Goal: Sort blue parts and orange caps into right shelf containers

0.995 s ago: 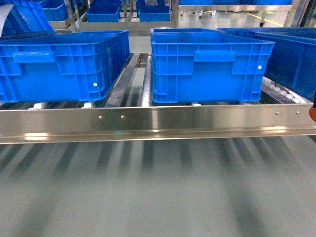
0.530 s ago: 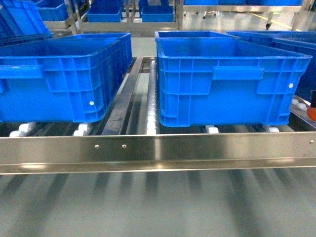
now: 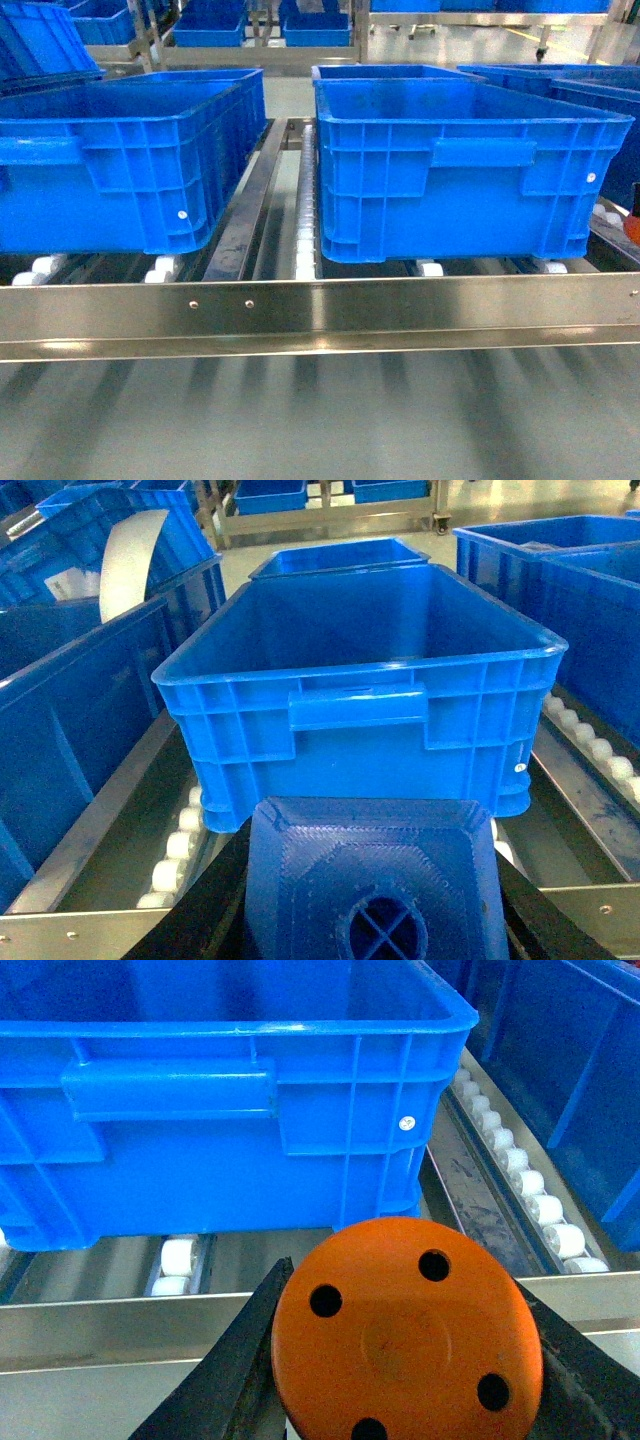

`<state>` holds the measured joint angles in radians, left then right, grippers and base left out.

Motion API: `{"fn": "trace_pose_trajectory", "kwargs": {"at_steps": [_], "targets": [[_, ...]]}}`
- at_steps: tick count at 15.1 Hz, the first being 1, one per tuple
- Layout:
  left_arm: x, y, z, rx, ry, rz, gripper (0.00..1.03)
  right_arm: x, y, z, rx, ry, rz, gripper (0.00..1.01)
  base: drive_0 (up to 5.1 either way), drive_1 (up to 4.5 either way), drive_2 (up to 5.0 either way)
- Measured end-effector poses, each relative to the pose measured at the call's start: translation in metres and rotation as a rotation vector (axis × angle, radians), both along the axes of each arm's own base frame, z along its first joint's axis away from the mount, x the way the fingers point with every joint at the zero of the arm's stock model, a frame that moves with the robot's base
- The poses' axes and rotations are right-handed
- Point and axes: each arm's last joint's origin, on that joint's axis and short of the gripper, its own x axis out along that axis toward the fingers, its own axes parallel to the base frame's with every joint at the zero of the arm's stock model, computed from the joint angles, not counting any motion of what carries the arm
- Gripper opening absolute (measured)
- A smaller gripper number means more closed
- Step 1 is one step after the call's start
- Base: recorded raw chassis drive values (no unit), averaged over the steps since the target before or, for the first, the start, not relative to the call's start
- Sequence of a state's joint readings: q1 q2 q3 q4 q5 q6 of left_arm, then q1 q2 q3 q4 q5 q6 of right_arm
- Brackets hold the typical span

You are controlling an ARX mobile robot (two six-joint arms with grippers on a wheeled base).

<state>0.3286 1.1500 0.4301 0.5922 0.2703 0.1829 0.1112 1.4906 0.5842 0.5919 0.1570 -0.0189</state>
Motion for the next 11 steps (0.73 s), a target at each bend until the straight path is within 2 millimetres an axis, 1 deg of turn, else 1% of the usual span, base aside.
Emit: {"fn": "trace_pose_trajectory", "kwargs": {"at_steps": [11], "targets": [[0.0,0.0,0.0,0.0,0.0,0.0,0.44,0.0,0.0,0.0,0.0,0.0,0.0,0.44,0.0,0.0,0.0]]}}
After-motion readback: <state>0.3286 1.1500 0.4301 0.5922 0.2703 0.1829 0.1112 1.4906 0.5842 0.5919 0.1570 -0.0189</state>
